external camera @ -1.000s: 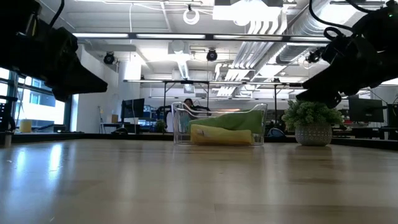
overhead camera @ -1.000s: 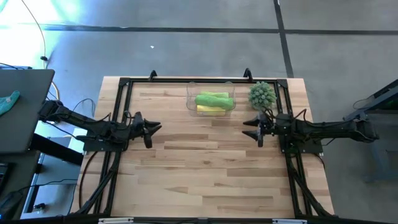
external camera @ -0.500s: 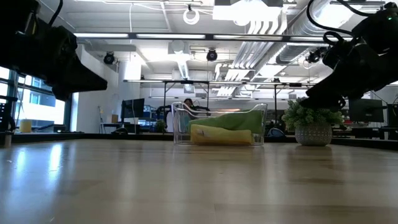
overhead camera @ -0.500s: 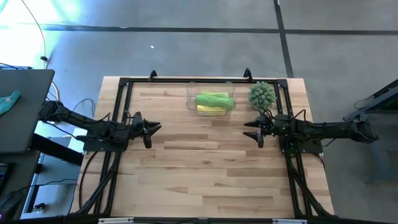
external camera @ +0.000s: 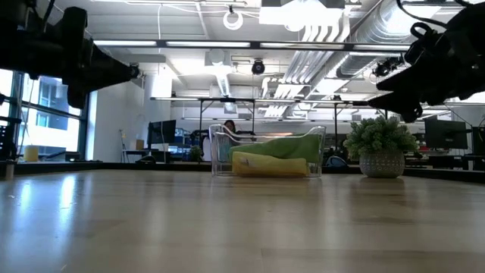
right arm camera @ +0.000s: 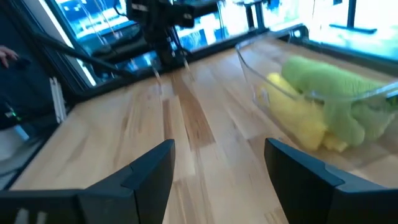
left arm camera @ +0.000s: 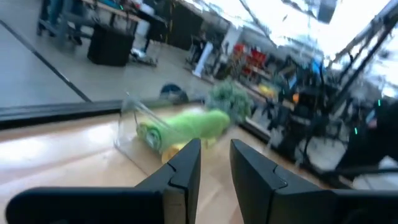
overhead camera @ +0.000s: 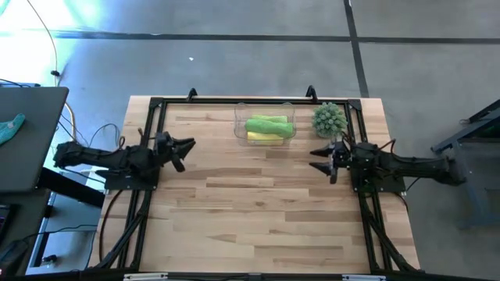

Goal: Roll microfiber towels into tight, uniform cylinder then place into a basket
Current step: Return to Home Position

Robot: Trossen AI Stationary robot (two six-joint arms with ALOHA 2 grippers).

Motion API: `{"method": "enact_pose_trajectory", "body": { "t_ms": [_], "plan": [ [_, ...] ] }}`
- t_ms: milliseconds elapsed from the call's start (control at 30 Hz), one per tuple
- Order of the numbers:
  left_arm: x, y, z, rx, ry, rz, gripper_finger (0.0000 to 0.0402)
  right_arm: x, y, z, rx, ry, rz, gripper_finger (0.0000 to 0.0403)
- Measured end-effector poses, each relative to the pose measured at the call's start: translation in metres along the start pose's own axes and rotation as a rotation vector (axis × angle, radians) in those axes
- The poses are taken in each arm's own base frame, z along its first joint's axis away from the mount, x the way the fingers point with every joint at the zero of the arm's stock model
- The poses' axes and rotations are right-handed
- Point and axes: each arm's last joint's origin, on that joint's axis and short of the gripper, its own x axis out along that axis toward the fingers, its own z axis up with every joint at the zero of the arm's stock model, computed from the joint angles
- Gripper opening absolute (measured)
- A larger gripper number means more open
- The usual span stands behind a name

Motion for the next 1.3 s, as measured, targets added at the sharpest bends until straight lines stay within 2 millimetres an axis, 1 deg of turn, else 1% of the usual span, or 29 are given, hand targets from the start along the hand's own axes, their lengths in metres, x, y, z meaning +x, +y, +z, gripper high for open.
{"method": "enact_pose_trajectory", "body": {
  "t_ms": [200, 433, 533, 800, 1300],
  "plan": [
    [-0.001, 0.006, 0.009, -0.045, -0.085, 0.041, 0.0075, -0.005, 0.001, 0.005, 0.000, -0.072, 0.018, 0.0240],
    [-0.003, 0.013, 0.019, -0.088, -0.179, 0.082, 0.0075, -0.012, -0.004, 0.014, 0.006, -0.180, -0.033, 0.0240],
    [-0.003, 0.014, 0.020, -0.092, -0.195, 0.097, 0.0075, -0.014, -0.008, 0.017, 0.008, -0.220, -0.073, 0.0240],
    [-0.002, 0.020, 0.021, -0.079, -0.210, 0.159, 0.0075, -0.017, -0.021, 0.020, 0.018, -0.255, -0.210, 0.0240],
    [0.001, 0.038, 0.029, -0.070, -0.308, 0.352, 0.0075, -0.024, -0.040, 0.024, 0.034, -0.313, -0.416, 0.0240]
  ]
}}
